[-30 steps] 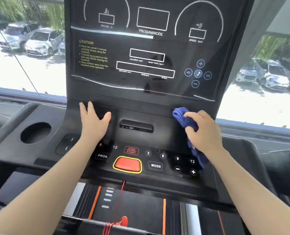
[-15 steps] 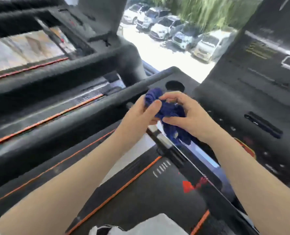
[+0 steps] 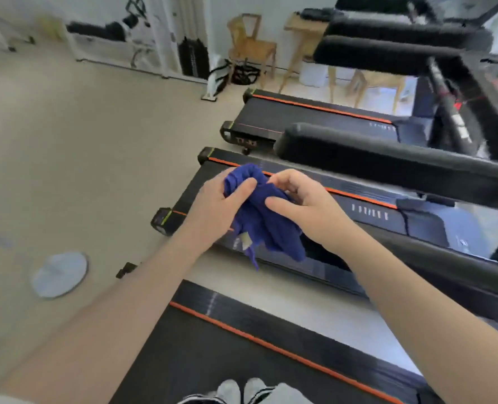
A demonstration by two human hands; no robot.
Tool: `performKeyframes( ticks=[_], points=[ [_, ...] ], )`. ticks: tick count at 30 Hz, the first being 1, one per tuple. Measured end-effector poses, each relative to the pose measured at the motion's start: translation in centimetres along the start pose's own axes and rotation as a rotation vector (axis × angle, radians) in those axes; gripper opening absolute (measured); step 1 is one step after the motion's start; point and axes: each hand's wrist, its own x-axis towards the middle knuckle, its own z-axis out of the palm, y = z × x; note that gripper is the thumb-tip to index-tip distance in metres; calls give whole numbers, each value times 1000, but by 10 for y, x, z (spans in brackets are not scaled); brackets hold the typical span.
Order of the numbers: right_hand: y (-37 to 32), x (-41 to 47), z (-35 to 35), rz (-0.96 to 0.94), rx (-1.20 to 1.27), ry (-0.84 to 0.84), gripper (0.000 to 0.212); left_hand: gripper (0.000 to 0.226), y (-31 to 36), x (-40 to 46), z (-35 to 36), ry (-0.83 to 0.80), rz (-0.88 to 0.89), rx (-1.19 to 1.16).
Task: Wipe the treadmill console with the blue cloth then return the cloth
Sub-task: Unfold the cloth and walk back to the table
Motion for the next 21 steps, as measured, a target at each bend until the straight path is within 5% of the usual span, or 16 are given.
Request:
performKeyframes(
  ticks=[4, 8, 21],
  points=[
    [0, 56, 78, -30, -34, -113, 17, 16, -37, -6, -62, 304, -138, -53],
    [-2, 105, 141, 29, 7, -132, 16, 16, -63, -1, -123, 427, -192, -24],
    [-28, 361, 334, 179, 149, 16, 11, 20, -161, 131, -387, 396, -197, -56]
  ],
)
